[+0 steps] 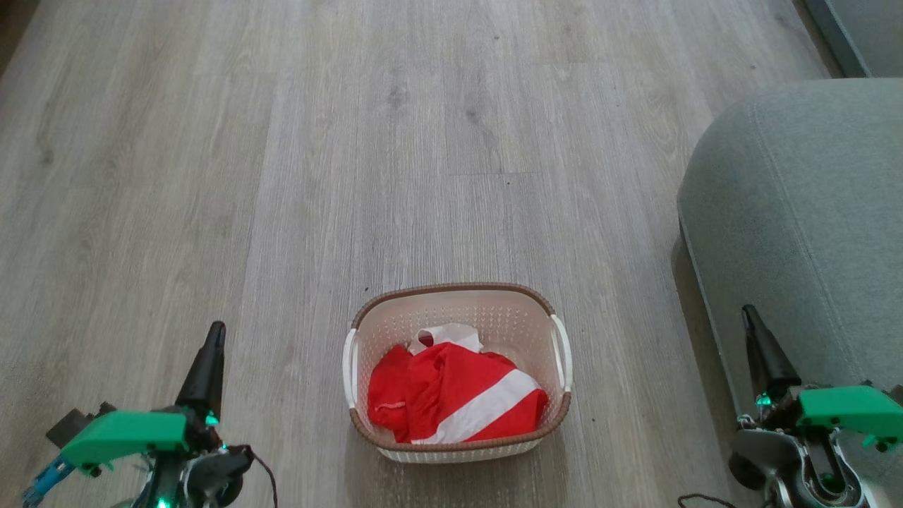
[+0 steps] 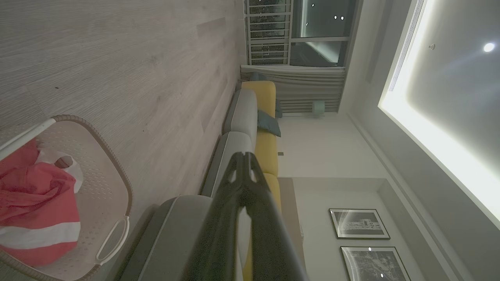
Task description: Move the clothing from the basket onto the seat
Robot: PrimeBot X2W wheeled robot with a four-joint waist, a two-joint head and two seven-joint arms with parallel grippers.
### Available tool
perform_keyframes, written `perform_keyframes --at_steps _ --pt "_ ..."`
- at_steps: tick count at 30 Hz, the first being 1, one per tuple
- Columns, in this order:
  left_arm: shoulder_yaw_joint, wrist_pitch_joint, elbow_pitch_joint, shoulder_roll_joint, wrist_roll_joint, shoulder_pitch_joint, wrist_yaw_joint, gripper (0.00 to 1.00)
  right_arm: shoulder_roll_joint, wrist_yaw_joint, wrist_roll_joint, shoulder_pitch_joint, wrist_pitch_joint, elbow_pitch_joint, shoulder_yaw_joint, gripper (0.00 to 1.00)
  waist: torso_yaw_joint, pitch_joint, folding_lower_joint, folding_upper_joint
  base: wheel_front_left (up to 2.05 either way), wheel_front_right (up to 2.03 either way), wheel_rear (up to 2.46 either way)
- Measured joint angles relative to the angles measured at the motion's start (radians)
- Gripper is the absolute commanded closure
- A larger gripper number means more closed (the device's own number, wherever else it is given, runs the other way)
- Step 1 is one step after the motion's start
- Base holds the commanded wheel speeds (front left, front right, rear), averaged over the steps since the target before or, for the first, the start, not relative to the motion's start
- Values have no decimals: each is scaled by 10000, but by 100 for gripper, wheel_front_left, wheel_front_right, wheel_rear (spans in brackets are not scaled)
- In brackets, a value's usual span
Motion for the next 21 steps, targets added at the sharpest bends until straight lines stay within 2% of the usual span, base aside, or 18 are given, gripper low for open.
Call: perform_keyframes --at_steps 2,3,6,21 --pt "0 0 0 0 0 0 0 100 0 0 0 0 0 0 0 100 0 0 0 0 0 0 0" --pt "-4 -4 19 -6 2 3 8 0 2 0 0 4 -2 23 6 0 0 0 0 0 0 0 0" --pt "-58 -17 353 -29 6 234 19 0 33 0 0 219 -2 362 50 0 0 2 0 0 0 0 0" --pt "-332 -384 414 -35 50 430 19 0 33 0 -328 416 -382 395 506 0 5 27 0 0 0 0 0"
